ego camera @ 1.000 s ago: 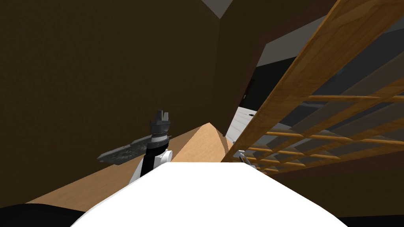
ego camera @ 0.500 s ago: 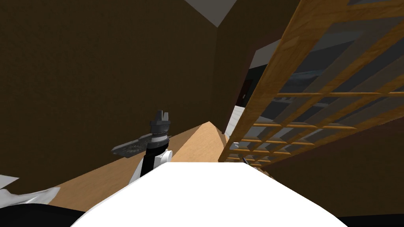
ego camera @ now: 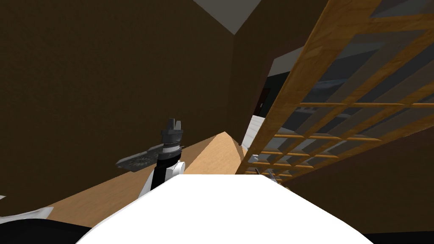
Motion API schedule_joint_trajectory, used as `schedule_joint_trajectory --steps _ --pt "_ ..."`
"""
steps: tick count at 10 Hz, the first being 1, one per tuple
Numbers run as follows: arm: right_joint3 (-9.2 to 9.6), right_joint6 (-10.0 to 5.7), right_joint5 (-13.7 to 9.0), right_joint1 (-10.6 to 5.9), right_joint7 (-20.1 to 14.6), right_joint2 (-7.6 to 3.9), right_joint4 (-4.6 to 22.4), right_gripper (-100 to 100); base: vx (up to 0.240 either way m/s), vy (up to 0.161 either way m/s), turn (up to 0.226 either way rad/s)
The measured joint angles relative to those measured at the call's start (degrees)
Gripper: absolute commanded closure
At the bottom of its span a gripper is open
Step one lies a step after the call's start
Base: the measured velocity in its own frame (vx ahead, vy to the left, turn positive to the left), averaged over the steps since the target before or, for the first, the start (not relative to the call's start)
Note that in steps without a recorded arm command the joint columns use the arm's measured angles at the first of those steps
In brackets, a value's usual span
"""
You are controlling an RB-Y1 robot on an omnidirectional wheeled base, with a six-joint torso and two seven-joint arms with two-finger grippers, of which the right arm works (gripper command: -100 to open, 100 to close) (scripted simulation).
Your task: Pull the door open
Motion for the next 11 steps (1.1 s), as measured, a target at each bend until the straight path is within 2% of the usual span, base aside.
schedule_joint_trajectory --steps 2,3,8,11 --pt "-0.74 1.06 -0.1 -0.94 0.5 0.62 -0.1 -100 0.191 -0.043 0.033" --pt "-0.8 1.2 -0.1 -1.02 0.6 0.64 -0.1 100 -0.014 0.007 -0.011" --pt "-0.66 1.37 -0.1 -0.92 0.5 0.66 0.0 100 -0.024 0.005 0.0" --pt "-0.21 1.17 0.1 -1.14 0.1 0.32 0.2 100 -0.152 -0.047 0.11"
